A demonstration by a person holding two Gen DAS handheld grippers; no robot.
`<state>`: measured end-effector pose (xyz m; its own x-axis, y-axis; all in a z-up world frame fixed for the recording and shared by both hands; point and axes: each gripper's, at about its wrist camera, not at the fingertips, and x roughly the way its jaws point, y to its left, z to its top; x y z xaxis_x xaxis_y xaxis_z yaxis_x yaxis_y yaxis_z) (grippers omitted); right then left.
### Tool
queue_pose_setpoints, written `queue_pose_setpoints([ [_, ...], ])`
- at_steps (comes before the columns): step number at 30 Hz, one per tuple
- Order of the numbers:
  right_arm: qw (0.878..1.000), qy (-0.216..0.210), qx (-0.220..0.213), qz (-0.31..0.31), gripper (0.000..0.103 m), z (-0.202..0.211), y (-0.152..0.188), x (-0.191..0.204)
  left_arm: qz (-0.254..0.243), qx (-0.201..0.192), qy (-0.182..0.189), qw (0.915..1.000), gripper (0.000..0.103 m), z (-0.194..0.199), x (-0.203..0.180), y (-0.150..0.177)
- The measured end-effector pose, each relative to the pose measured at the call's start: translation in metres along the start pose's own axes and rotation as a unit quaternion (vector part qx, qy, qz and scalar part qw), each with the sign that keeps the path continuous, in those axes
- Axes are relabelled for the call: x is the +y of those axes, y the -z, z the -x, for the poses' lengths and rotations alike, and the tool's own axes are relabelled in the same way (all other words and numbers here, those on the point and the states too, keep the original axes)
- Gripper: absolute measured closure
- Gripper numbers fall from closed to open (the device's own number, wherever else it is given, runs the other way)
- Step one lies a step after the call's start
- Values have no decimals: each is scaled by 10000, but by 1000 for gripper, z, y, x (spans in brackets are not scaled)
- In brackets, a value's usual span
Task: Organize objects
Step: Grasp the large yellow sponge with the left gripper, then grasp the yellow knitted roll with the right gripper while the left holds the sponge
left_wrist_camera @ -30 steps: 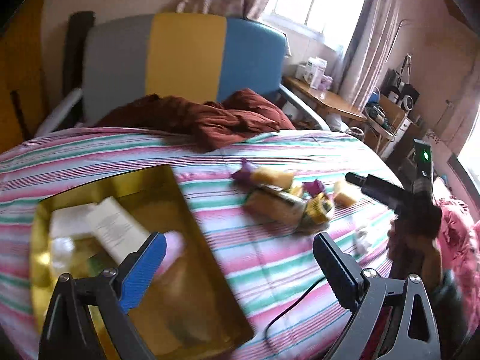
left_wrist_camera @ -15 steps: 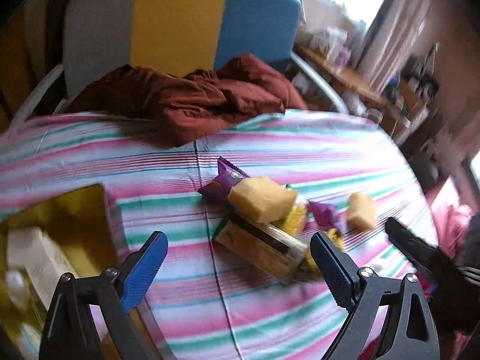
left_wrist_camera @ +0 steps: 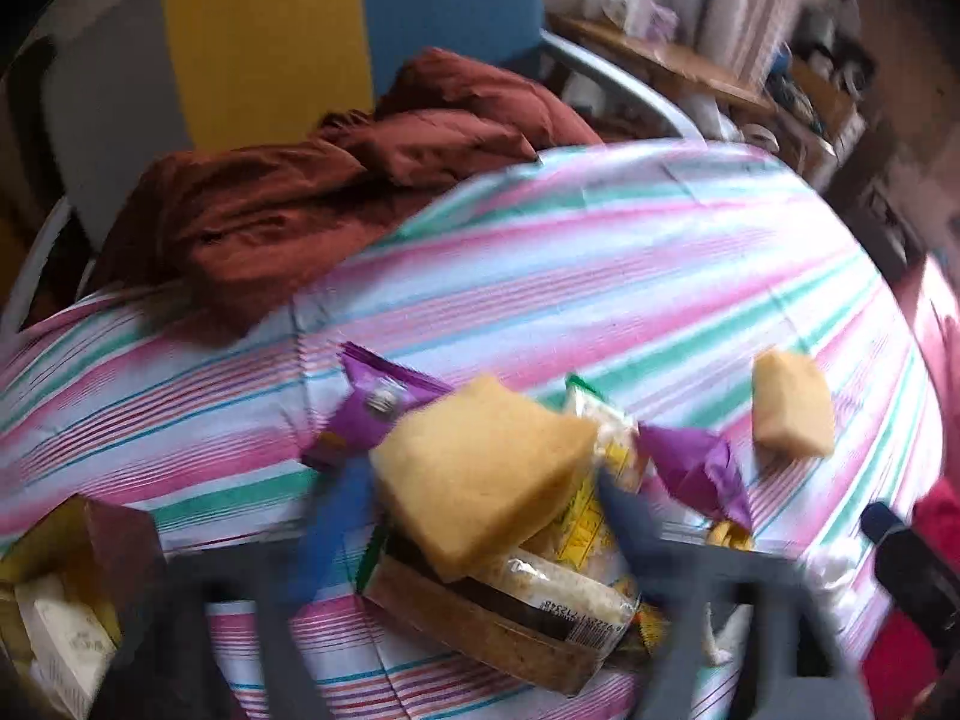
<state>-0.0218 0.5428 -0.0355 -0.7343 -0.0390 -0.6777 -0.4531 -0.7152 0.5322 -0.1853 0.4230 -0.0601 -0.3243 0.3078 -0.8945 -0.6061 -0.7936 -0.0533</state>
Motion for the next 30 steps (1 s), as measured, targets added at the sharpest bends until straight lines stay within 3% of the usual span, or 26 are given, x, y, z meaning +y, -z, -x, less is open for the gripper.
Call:
queue_pose_setpoints([
  [10,9998,86,180,90,39,-10,2,2,344,-544,529,9965,49,48,26,36],
  [15,9976,-53,629,298,39,-26,6,10,326,-754,705,9941,49,79,30,62],
  [22,9903,146,1176,723,40,-54,17,22,250,-993,935,9903,49,120,32,110],
  [24,9865,298,1284,975,55,-61,22,28,242,-1087,994,9888,49,131,33,121],
  [25,9845,356,1320,1097,71,-64,24,31,230,-1122,1011,9883,49,135,34,124],
  [30,9787,499,1234,1564,79,-59,32,42,246,-1364,1081,9844,49,162,42,148],
])
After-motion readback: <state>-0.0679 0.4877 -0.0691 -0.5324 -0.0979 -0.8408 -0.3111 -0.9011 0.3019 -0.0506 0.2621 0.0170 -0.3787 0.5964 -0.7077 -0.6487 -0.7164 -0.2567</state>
